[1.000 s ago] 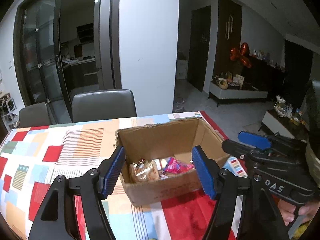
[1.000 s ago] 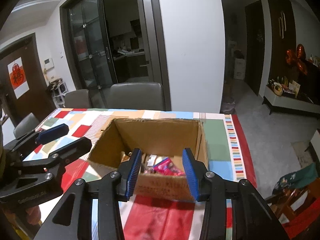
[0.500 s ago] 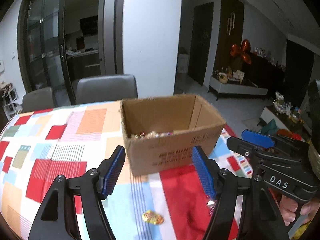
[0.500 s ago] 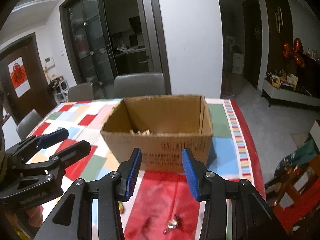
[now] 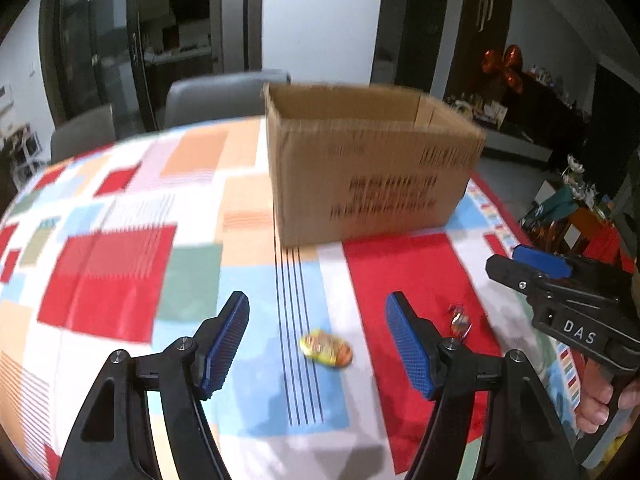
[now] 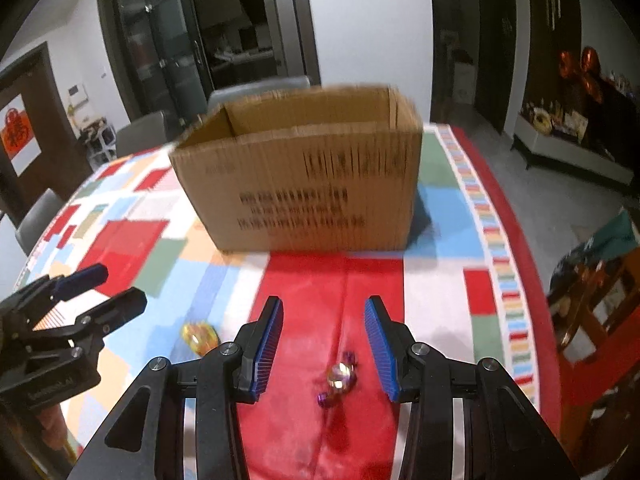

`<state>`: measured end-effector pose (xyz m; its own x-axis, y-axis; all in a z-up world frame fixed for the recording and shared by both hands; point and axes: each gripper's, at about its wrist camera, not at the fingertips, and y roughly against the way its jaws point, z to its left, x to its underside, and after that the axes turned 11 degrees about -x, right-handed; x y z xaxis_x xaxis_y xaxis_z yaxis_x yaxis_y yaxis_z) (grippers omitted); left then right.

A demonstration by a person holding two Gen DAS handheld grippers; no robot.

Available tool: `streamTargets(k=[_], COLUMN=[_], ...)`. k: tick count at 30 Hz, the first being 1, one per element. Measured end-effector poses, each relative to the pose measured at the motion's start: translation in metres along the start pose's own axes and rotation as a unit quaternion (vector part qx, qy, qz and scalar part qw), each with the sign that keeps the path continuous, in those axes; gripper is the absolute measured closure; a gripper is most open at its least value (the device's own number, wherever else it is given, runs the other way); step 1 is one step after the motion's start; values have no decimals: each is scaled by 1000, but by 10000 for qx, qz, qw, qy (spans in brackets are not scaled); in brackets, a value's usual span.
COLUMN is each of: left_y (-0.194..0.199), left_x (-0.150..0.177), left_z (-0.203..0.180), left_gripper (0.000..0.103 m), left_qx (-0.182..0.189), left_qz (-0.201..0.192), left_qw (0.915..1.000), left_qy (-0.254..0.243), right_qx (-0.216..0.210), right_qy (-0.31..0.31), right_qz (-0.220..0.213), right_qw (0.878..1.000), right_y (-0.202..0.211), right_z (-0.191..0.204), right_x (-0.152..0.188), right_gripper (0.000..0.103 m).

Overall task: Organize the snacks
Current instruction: 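Move both tools back to the yellow candy bag and purple foil candy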

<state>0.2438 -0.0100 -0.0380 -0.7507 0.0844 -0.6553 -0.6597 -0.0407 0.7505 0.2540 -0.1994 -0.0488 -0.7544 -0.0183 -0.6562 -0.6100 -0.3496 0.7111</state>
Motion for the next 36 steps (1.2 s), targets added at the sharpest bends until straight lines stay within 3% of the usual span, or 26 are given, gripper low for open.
streamTargets(k=[10, 22, 25, 29, 33, 36], left_y=[-39, -81, -87, -89, -89, -89], left_x=[36, 34, 33, 32, 32, 33], left_z=[-5, -12, -14, -16, -13, -10], left_gripper=[33, 34, 35, 43, 62, 63], left_qx=[-62, -99, -50, -146, -237, -179], left_qz=[633, 958, 1004, 974, 920, 907], left_qw=[9980, 9951, 9945, 9948, 9952, 9953], left_qy=[61, 226, 279, 256, 239, 301], right_qx=[78, 80, 32, 22, 86, 89], right_qy=[-225, -391, -385, -344, -260, -228], right_qz=[532, 749, 772, 832, 823, 817], right_qw=[9983, 9964, 9963, 9959, 9962, 9964], right_y=[-31, -53, -57, -62, -64, -64], right_z=[-14, -22, -21, -21, -20, -20], right_x=[45, 54, 56, 58, 58, 57], right_gripper=[59, 60, 66, 73, 77, 79])
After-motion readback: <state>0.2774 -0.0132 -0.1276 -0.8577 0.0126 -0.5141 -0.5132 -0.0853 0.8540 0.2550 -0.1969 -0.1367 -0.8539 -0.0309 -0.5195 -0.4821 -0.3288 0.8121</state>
